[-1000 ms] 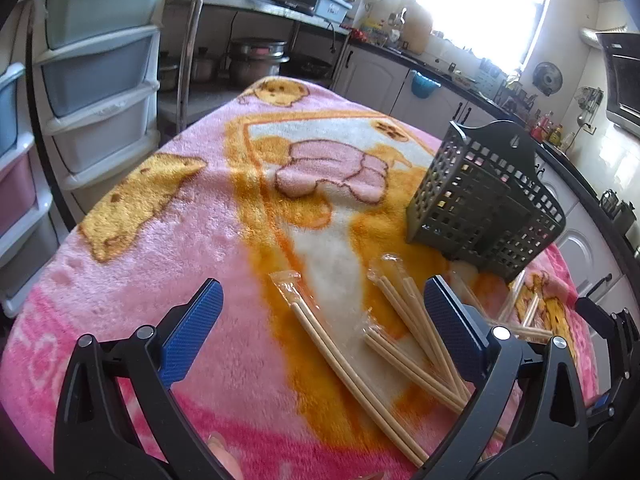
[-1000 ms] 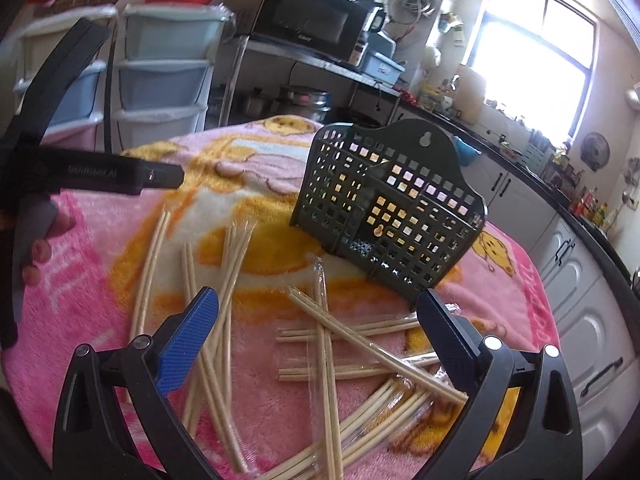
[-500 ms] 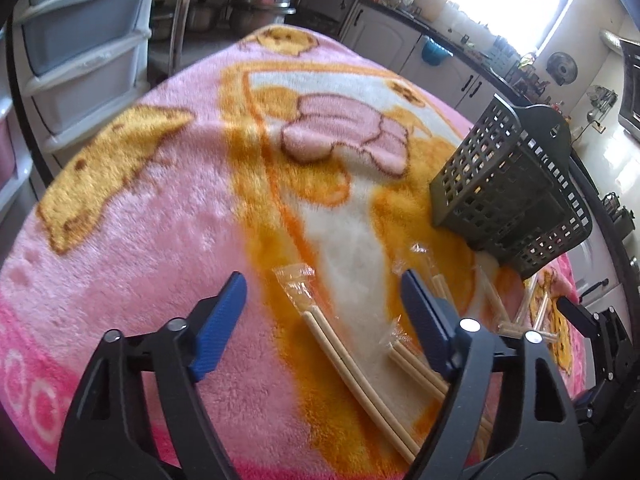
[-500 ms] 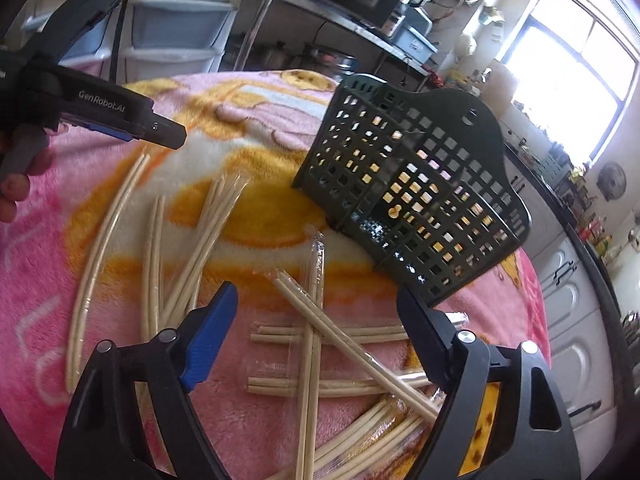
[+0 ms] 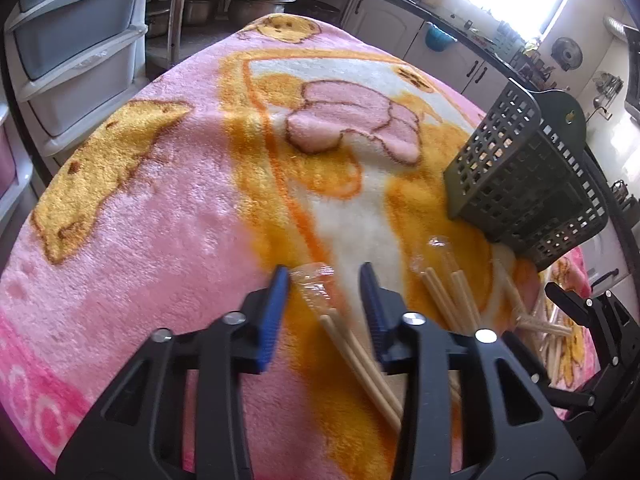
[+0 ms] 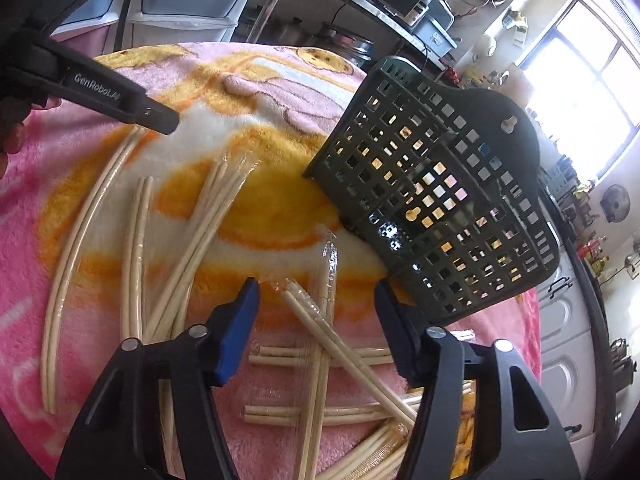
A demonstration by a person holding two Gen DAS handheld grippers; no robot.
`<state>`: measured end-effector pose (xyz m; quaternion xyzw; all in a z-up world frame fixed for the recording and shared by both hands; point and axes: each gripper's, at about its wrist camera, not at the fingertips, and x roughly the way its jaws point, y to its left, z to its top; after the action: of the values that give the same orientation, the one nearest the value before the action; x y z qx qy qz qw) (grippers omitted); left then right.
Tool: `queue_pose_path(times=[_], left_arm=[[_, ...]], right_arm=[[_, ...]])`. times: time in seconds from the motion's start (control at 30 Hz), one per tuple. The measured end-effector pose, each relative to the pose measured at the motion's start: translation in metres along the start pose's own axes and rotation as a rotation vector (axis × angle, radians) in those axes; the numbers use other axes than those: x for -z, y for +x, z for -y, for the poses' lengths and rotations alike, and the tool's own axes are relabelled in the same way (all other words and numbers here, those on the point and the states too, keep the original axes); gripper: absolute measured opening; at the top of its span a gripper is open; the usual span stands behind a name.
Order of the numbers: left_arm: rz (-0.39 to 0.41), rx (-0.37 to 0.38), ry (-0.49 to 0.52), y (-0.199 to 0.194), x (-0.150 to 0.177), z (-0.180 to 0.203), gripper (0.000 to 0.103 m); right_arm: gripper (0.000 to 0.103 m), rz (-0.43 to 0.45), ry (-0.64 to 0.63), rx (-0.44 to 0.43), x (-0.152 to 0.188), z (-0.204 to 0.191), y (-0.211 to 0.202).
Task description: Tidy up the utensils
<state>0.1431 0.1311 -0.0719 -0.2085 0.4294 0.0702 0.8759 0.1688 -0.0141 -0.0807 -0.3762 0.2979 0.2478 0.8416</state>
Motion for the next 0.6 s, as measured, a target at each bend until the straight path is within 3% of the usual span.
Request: queue_pose_path(times=[0.33,0.6], left_arm=[[0.013,0.013,0.017,-0.002,0.0,-0.006,0.004],[0.075,0.067,0.003,-0.026,-0.009,-0.007,0.004]], right_arm=[[0.005,0.02,0.083,-0.079,-0.006,0.015,0.0],[0.001,0.112,0.28,-0.189,0.001,0.057,-0.026]])
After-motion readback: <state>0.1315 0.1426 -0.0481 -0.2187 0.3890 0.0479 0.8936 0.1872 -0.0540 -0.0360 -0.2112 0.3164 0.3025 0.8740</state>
